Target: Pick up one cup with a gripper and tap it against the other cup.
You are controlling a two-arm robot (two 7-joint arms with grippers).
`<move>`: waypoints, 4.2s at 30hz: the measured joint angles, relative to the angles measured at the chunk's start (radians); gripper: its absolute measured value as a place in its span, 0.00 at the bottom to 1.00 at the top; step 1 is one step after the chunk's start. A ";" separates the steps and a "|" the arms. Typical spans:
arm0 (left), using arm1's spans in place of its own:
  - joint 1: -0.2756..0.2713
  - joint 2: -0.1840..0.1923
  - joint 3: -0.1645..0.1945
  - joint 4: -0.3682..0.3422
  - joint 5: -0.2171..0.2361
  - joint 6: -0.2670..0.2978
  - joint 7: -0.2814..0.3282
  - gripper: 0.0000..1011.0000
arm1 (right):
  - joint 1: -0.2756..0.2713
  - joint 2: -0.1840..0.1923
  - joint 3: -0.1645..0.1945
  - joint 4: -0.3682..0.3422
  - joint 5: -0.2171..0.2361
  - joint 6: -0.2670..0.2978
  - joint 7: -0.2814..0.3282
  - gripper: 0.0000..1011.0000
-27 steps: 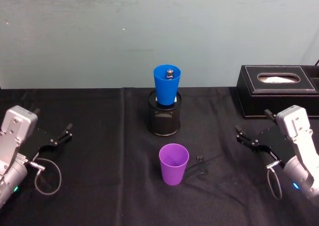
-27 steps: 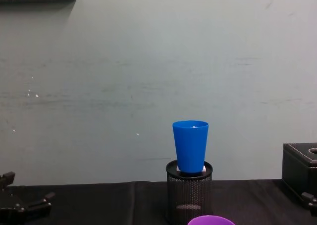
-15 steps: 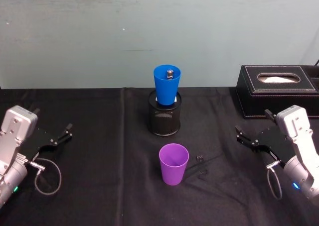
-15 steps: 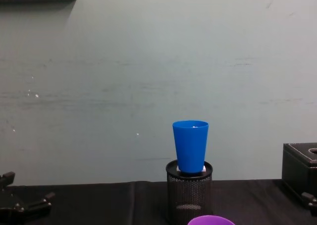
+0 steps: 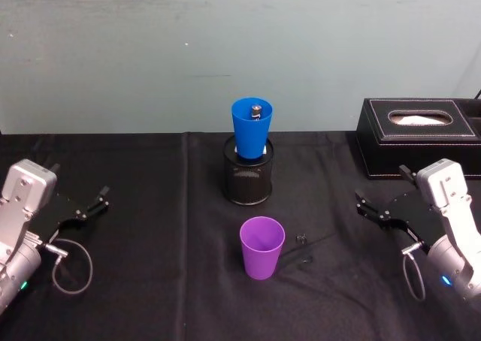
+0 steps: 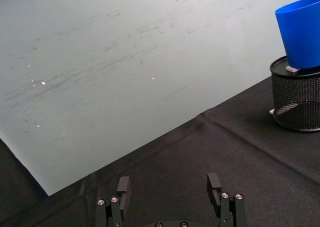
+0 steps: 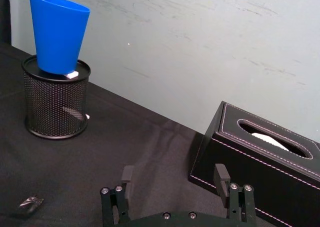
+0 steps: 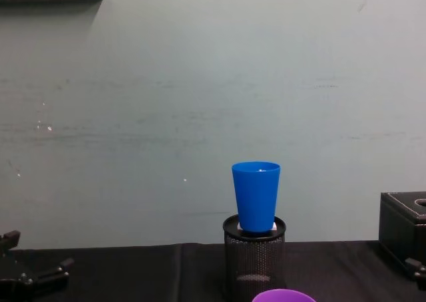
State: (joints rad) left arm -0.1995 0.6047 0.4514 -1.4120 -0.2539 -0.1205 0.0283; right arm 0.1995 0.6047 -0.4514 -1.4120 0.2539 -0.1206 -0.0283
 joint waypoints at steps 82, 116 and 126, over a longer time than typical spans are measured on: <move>0.000 0.000 0.000 0.000 0.000 0.000 0.000 0.99 | 0.030 -0.199 -0.037 0.115 0.086 -0.093 0.562 0.99; 0.000 0.000 0.000 0.000 0.000 0.000 0.000 0.99 | 0.026 -0.240 -0.006 0.137 0.077 -0.091 0.579 0.99; 0.000 0.000 0.000 0.000 0.000 0.000 0.000 0.99 | 0.027 -0.239 -0.007 0.136 0.077 -0.091 0.579 0.79</move>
State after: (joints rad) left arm -0.1996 0.6047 0.4514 -1.4119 -0.2539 -0.1205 0.0283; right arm 0.2261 0.3658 -0.4584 -1.2762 0.3306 -0.2121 0.5511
